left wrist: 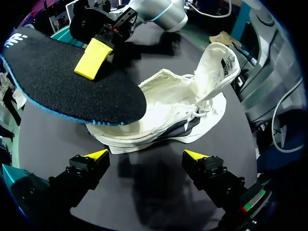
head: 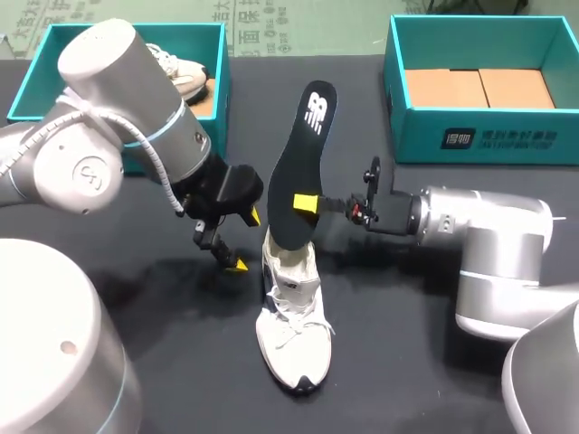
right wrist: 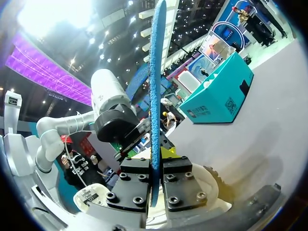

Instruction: Take the shoe out of the shoebox, open the shoe tongue, remove and reinsert the insole, then place the shoe into the shoebox

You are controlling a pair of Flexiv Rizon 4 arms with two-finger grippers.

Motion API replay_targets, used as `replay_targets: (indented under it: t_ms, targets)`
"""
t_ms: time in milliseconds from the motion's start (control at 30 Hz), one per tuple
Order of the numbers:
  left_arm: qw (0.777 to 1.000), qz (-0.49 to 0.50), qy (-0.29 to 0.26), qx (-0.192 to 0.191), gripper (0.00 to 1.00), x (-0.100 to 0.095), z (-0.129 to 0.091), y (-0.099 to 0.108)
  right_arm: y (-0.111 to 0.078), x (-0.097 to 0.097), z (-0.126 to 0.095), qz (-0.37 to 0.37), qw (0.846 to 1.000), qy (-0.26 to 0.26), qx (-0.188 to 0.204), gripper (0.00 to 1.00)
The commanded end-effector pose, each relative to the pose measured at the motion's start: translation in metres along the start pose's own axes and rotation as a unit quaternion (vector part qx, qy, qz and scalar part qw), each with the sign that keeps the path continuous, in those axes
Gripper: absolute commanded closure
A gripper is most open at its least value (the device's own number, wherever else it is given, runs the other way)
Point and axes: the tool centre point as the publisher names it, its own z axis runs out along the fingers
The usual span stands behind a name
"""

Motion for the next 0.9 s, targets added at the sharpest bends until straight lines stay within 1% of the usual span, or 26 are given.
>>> replay_targets:
  t_ms: [33, 200, 800, 900]
  targets:
    - [1.000, -0.001, 0.001, -0.010, 0.00, -0.0051, 0.0086, -0.0082, -0.0029, 0.0017, -0.0008, -0.005, 1.000, 0.001, -0.001, 1.00]
    - [1.000, -0.010, -0.003, -0.018, 0.00, -0.0066, 0.0100, -0.0082, -0.0042, 0.0041, -0.0012, -0.017, 1.000, 0.002, -0.001, 1.00]
    - [1.000, -0.024, -0.002, -0.014, 0.00, -0.0100, 0.0102, -0.0047, -0.0049, 0.0040, -0.0013, -0.025, 1.000, 0.007, -0.002, 1.00]
    - [1.000, -0.024, -0.002, -0.014, 0.00, -0.0100, 0.0102, -0.0047, -0.0051, -0.0008, 0.0000, -0.033, 0.999, 0.014, -0.002, 1.00]
